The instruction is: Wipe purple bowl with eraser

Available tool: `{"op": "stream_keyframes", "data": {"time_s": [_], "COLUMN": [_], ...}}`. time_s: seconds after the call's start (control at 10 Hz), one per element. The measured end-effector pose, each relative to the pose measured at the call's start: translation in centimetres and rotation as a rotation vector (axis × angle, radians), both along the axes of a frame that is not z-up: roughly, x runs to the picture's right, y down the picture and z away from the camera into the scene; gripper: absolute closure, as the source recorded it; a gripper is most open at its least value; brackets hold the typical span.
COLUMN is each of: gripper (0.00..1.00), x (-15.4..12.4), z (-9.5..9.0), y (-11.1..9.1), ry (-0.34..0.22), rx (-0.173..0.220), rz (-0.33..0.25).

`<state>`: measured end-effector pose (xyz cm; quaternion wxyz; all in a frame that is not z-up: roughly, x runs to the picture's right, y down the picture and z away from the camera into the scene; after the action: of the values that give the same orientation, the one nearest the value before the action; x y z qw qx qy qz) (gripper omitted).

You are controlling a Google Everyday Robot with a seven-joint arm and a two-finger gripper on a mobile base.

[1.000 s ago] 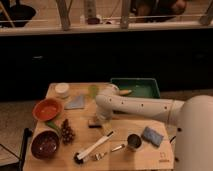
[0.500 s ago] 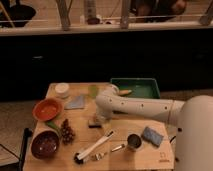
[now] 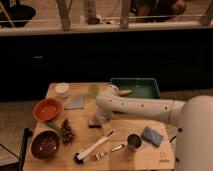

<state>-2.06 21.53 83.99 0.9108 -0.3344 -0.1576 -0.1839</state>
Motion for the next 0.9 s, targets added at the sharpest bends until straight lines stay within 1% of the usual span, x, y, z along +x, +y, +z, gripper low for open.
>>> {"op": "stream_keyframes", "data": {"time_s": [0.3, 0.9], "gripper": [0.2, 0.2], "x": [-0.03, -0.6], "z": [-0.03, 0.47], "y": [-0.13, -0.84], "ry": [0.002, -0.009], "rx": [-0.003, -0.04], "rz": [0.007, 0.009]}}
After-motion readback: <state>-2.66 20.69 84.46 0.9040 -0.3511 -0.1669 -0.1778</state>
